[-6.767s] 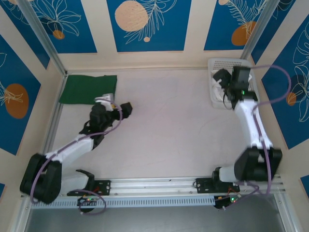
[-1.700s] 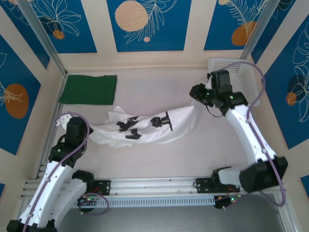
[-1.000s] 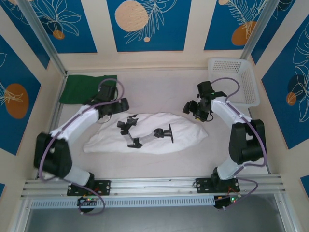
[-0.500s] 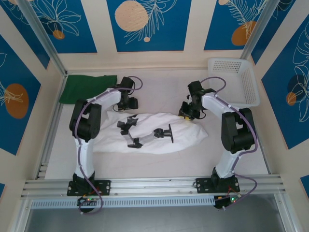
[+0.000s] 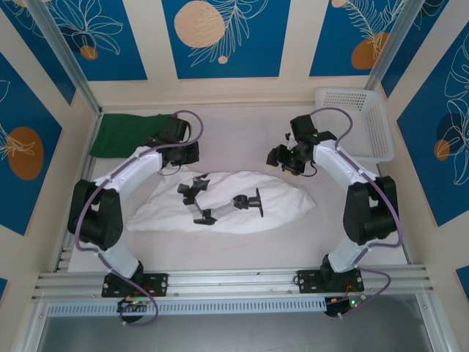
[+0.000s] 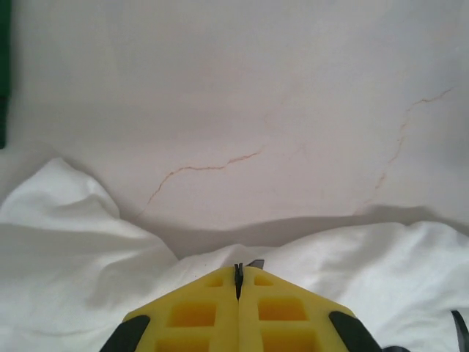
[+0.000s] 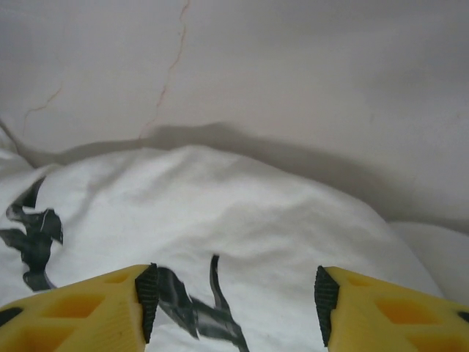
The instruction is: Fold and stack the t-shirts
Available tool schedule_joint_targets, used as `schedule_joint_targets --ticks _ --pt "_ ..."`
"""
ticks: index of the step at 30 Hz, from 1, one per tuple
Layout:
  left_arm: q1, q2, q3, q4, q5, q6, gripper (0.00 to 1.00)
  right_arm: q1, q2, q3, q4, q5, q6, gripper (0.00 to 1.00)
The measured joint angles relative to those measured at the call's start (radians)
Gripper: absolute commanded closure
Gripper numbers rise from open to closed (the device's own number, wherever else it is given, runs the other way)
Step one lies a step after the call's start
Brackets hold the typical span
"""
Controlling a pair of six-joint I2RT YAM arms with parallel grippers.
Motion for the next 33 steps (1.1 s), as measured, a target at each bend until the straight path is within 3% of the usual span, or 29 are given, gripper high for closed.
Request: schedule_joint_targets --ticks 3,5,13,15,17,18,19,20,23,25,28,33 --pt "0.000 -0.016 -0.010 -0.009 -0.044 -0.002 0.20 0.043 0.133 0.101 -0.018 0.027 -0.004 0.35" --pt "0.002 0.012 0.006 -0.042 -0.072 -0.004 0.08 0.077 0.226 0.165 -0.034 0.049 -0.009 0.34" --pt "0.005 0.248 0.126 -0.122 -0.106 0.010 0.00 0.168 0.426 0.351 -0.121 0.100 -0.026 0.34" --pt "0.005 0.278 0.126 -0.128 -0.099 0.011 0.07 0.182 0.436 0.360 -0.131 0.099 -0.029 0.40" --pt "0.005 0.297 0.126 -0.127 -0.075 0.026 0.22 0.194 0.439 0.362 -0.138 0.092 -0.034 0.56" --pt "0.005 0.300 0.126 -0.127 -0.065 0.030 0.34 0.196 0.440 0.362 -0.141 0.088 -0.038 0.64" --pt "0.005 0.301 0.126 -0.127 -0.056 0.035 0.54 0.197 0.440 0.362 -0.145 0.080 -0.038 0.73" --pt "0.005 0.301 0.127 -0.126 -0.047 0.034 0.67 0.196 0.440 0.362 -0.145 0.072 -0.041 0.80" --pt "0.005 0.301 0.126 -0.120 -0.037 0.037 0.94 0.189 0.434 0.348 -0.130 0.055 -0.048 0.92" --pt "0.005 0.291 0.116 -0.101 -0.029 0.037 1.00 0.188 0.410 0.312 -0.105 0.050 -0.054 0.96" --pt "0.005 0.212 0.039 -0.034 -0.025 0.030 1.00 0.186 0.315 0.208 -0.044 0.051 -0.064 0.95" --pt "-0.009 -0.128 -0.209 0.149 -0.095 0.029 1.00 0.211 0.001 -0.037 0.119 0.077 -0.087 0.94"
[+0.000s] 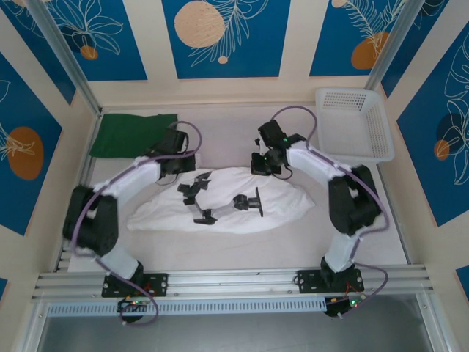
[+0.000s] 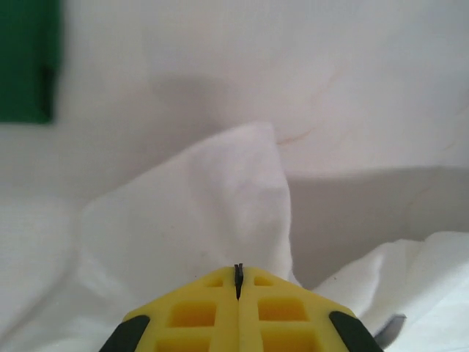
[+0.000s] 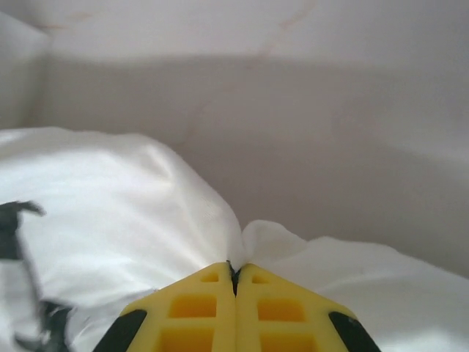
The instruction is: Fold and stack the t-shirts
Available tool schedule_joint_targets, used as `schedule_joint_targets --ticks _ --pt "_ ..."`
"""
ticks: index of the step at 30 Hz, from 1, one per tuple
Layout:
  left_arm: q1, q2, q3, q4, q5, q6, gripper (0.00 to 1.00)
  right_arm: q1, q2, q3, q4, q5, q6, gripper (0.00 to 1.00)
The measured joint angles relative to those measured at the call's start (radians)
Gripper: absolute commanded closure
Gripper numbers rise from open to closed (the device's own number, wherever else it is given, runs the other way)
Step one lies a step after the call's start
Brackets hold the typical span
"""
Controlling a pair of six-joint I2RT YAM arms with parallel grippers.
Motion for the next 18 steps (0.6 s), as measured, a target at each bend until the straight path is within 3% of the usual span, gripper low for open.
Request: schedule_joint_targets --ticks 3,6,7,8,10,13,14,16,18 --pt "-0.037 -0.222 -0.158 0.103 -0.058 -0.019 0.96 0.052 -0.203 -0.150 0.097 0.008 -0.019 0.88" --pt "-0.080 -0.373 -0.307 0.122 -0.102 -0.073 0.79 0.135 -0.320 -0.282 0.164 0.008 -0.027 0.83" --pt "-0.093 -0.409 -0.359 0.107 -0.111 -0.098 0.79 0.168 -0.334 -0.321 0.176 0.008 -0.024 0.83" --pt "-0.105 -0.439 -0.407 0.080 -0.119 -0.126 0.79 0.204 -0.335 -0.355 0.180 0.009 -0.018 0.82" --pt "-0.122 -0.498 -0.486 0.007 -0.140 -0.176 0.64 0.275 -0.308 -0.410 0.179 0.026 -0.003 0.80" --pt "-0.134 -0.664 -0.589 -0.142 -0.173 -0.260 0.57 0.385 -0.243 -0.461 0.151 0.069 0.032 0.79" --pt "-0.134 -0.748 -0.613 -0.196 -0.189 -0.287 0.48 0.420 -0.228 -0.476 0.140 0.079 0.045 0.77" --pt "-0.135 -0.895 -0.631 -0.270 -0.217 -0.320 0.36 0.468 -0.228 -0.509 0.125 0.098 0.076 0.67" --pt "-0.136 -1.012 -0.631 -0.310 -0.243 -0.347 0.36 0.486 -0.249 -0.539 0.127 0.106 0.106 0.58"
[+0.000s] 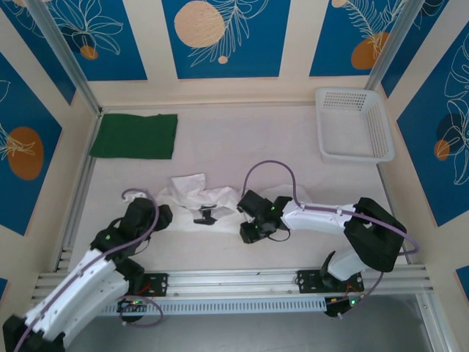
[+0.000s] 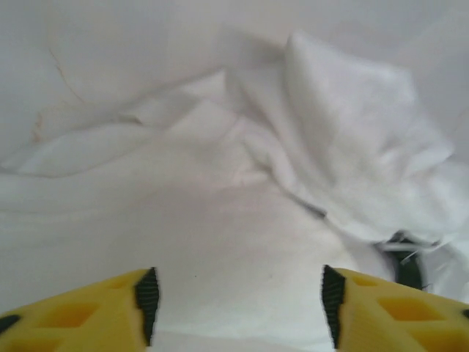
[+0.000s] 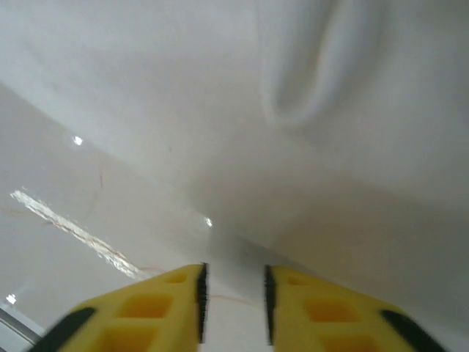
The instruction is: Fold and stack the t-shirts
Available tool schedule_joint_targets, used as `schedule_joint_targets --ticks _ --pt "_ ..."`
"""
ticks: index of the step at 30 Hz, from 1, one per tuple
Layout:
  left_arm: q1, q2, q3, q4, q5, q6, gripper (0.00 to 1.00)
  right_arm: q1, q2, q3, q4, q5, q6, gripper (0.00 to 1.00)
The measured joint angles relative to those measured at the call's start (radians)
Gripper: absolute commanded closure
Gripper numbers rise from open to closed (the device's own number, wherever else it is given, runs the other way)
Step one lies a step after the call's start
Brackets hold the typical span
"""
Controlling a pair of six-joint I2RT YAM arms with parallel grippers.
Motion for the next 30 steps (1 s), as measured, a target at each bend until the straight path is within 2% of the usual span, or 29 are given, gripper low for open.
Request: schedule_joint_targets --ticks 2,4,7,11,16,21,24,27,30 --pt "0.000 -0.049 0.013 -0.023 -0.023 -0.006 0.34 0.002 -0.047 -0.040 0.015 0.006 0.022 0.53" --pt "0.000 -0.006 0.046 -0.037 -0.027 0.011 0.30 0.002 -0.102 -0.076 0.032 0.007 0.044 0.48" --pt "0.000 0.194 0.175 -0.050 0.007 0.076 0.25 -0.002 -0.184 -0.111 0.040 0.008 0.077 0.41" --pt "0.000 0.554 0.441 -0.036 0.090 0.197 0.18 -0.049 -0.340 -0.122 0.029 0.008 0.124 0.25" --pt "-0.024 0.898 0.686 -0.043 0.132 0.311 0.11 -0.211 -0.541 -0.122 0.027 0.013 0.160 0.21" --pt "-0.067 1.211 0.941 -0.116 0.110 0.409 0.12 -0.399 -0.588 -0.142 0.037 -0.001 0.174 0.20" --pt "-0.080 1.346 1.043 -0.159 0.068 0.459 0.15 -0.464 -0.565 -0.152 0.036 -0.024 0.173 0.21" --pt "-0.080 1.436 1.095 -0.208 0.039 0.494 0.24 -0.491 -0.538 -0.156 0.036 -0.045 0.173 0.21" --pt "-0.080 1.492 1.109 -0.227 0.025 0.513 0.44 -0.502 -0.530 -0.156 0.035 -0.057 0.173 0.22"
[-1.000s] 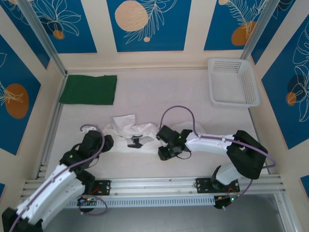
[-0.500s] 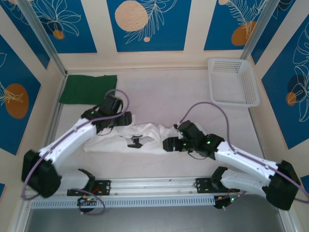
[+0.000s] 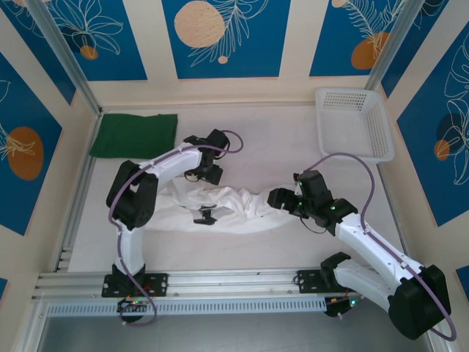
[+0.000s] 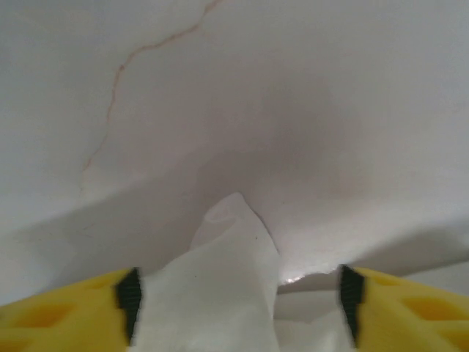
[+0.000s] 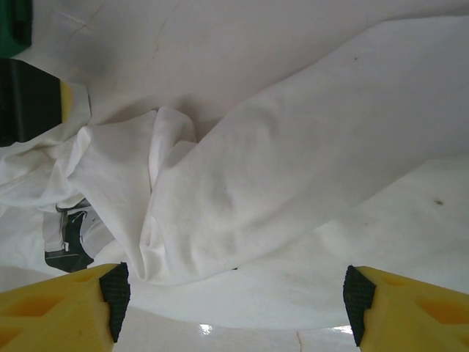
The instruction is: Fold and stack the t-shirts
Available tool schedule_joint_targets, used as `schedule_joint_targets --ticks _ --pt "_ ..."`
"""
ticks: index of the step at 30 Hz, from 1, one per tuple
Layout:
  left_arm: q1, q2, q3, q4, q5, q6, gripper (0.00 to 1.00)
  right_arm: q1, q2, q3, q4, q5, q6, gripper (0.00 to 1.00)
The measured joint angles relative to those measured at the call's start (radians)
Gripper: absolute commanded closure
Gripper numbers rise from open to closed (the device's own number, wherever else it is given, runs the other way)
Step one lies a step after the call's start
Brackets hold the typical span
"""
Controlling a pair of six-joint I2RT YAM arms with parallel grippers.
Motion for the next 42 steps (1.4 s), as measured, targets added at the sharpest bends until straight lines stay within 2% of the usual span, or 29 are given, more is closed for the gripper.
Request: schedule_joint_targets --ticks 3,5,9,13,18,23,28,32,34,36,40,42 --pt "0.008 0.028 0.000 -0.003 0.000 0.005 0.64 -0.006 0.000 0.000 -0.002 0.000 0.000 0.22" --pt "0.011 0.033 0.000 0.005 0.000 0.005 0.83 -0.008 0.002 0.002 -0.011 0.000 0.000 0.21" --pt "0.015 -0.003 -0.051 0.081 -0.011 -0.005 0.99 -0.011 0.052 0.045 -0.055 0.017 -0.005 0.23" --pt "0.016 -0.238 -0.298 0.253 -0.027 -0.010 1.00 -0.011 0.177 0.166 -0.109 0.026 -0.024 0.30" --pt "0.017 -0.703 -0.644 0.556 -0.039 -0.040 1.00 0.026 0.412 0.373 -0.172 0.030 -0.060 0.37" --pt "0.017 -1.055 -0.978 0.779 -0.045 -0.117 1.00 0.115 0.695 0.608 -0.235 0.053 -0.106 0.37" --pt "0.017 -1.374 -1.215 0.766 -0.045 -0.236 1.00 0.170 0.871 0.723 -0.272 0.067 -0.128 0.35" --pt "0.017 -1.632 -1.295 0.673 -0.045 -0.322 1.00 0.183 0.943 0.766 -0.292 0.068 -0.131 0.35" --pt "0.017 -1.725 -1.313 0.615 -0.043 -0.359 1.00 0.188 0.970 0.795 -0.309 0.069 -0.132 0.39" --pt "0.017 -1.799 -1.327 0.557 -0.039 -0.391 1.00 0.192 0.998 0.823 -0.319 0.072 -0.131 0.48" --pt "0.017 -1.891 -1.349 0.459 -0.034 -0.438 1.00 0.196 1.021 0.813 -0.320 0.068 -0.129 0.79" --pt "0.017 -1.909 -1.353 0.425 -0.033 -0.454 1.00 0.196 1.019 0.790 -0.313 0.064 -0.126 0.91"
